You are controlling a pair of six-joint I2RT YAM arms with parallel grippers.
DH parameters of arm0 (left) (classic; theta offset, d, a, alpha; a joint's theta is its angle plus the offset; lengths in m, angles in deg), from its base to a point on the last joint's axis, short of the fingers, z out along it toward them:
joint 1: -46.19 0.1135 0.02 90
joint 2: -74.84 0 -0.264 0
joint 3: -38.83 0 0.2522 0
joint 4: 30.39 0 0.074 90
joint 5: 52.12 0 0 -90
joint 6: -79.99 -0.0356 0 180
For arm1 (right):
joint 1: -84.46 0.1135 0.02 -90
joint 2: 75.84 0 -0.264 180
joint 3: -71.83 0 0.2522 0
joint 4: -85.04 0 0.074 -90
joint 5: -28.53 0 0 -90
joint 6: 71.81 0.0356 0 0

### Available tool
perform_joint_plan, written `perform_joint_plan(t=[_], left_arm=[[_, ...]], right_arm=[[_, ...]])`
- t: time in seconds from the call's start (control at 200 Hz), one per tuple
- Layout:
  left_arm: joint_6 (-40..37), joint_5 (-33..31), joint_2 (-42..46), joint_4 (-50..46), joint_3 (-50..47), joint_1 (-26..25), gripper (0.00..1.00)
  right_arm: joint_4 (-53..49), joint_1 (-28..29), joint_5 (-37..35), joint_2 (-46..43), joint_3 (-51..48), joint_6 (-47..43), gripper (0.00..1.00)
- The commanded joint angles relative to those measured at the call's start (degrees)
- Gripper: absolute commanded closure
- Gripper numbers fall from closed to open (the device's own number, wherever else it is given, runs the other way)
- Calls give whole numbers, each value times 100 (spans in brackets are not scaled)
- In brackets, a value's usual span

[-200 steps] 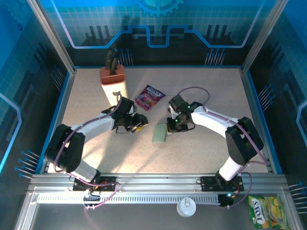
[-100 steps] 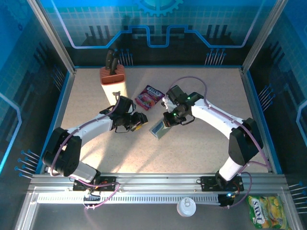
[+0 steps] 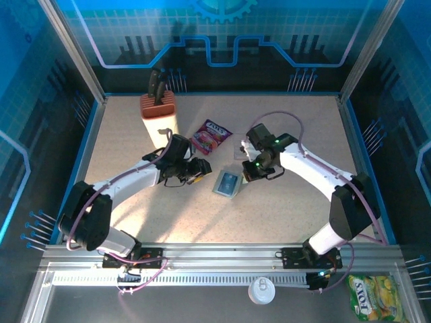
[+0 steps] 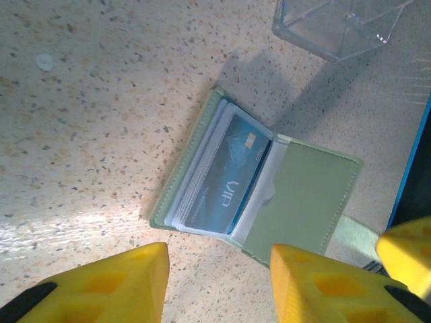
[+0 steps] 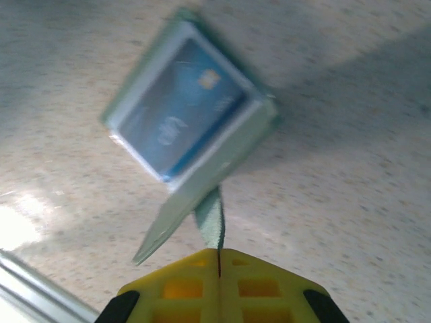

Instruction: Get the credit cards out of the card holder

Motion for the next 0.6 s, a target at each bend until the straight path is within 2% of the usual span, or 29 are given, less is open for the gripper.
perform_joint_plan(t=[0.0,0.245,0.43,0.515,0.595], left_arm=[[-7,15,-253,-47,227,-150,58],[114,201,-937,323,568,-331,66],[383,519,-1623,837,852,-517,82],[442,540,-1907,836,1037,-616,89],[450,526,-2129,736,1193,-631,93]], right_arm=[[102,-407,-263,-137,-224,47,100],[523,-1124,-212,21,-607,69,100],[822,-1339,-319,322,-819,150,100],[1008,-1461,-301,328,-989,300,100],[1121,-1527,-364,297,-1121,432,100]])
